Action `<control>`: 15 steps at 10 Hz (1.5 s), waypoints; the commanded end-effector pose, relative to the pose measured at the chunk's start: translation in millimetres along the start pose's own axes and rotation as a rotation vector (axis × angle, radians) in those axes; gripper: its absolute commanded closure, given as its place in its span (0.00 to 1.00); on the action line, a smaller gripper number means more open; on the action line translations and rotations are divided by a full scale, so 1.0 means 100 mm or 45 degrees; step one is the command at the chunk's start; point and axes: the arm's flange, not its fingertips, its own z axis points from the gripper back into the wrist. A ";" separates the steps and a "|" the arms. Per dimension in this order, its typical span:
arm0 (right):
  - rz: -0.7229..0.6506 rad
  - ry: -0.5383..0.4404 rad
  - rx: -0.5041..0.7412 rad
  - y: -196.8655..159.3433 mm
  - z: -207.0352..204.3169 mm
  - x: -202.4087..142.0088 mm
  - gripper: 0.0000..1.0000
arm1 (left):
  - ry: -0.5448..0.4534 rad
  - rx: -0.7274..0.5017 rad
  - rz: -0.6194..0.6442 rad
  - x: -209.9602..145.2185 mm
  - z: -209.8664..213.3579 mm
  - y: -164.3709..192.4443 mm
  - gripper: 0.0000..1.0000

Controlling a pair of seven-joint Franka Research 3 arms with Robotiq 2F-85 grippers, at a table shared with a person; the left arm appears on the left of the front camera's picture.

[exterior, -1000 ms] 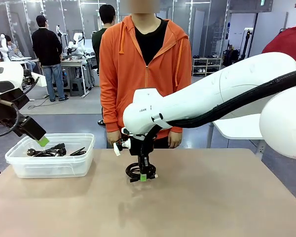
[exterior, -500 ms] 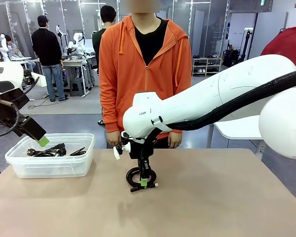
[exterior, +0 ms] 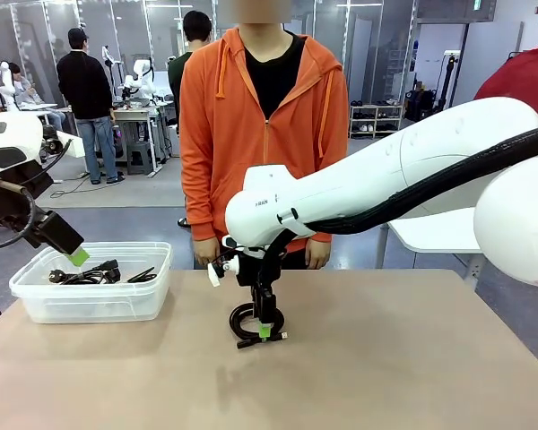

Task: Organize and store the cables.
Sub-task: Place the USB Extension Cable into the Organizing box.

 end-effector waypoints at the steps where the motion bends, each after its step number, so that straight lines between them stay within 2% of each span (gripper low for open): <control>1: 0.042 -0.028 -0.008 0.14 0.10 -0.10 0.00 | 0.007 0.002 0.002 -0.01 0.01 0.00 0.00; 2: 0.064 -0.014 -0.029 0.19 0.17 -0.19 0.00 | 0.007 0.002 0.002 -0.01 0.01 0.00 0.00; 6: 0.035 -0.158 -0.124 0.37 0.71 -0.70 0.00 | 0.007 0.002 0.002 -0.01 0.01 0.00 0.00; 9: -0.003 -0.187 -0.177 0.54 0.93 -1.14 0.00 | 0.007 0.002 0.002 -0.01 0.01 0.00 0.00; 11: -0.078 -0.228 -0.235 0.78 1.10 -1.57 0.00 | 0.000 0.000 0.001 0.00 0.00 0.00 0.00; 15: -0.422 -0.174 -0.397 1.45 1.29 -2.34 0.00 | 0.054 0.075 -0.221 0.51 -0.38 -0.24 0.00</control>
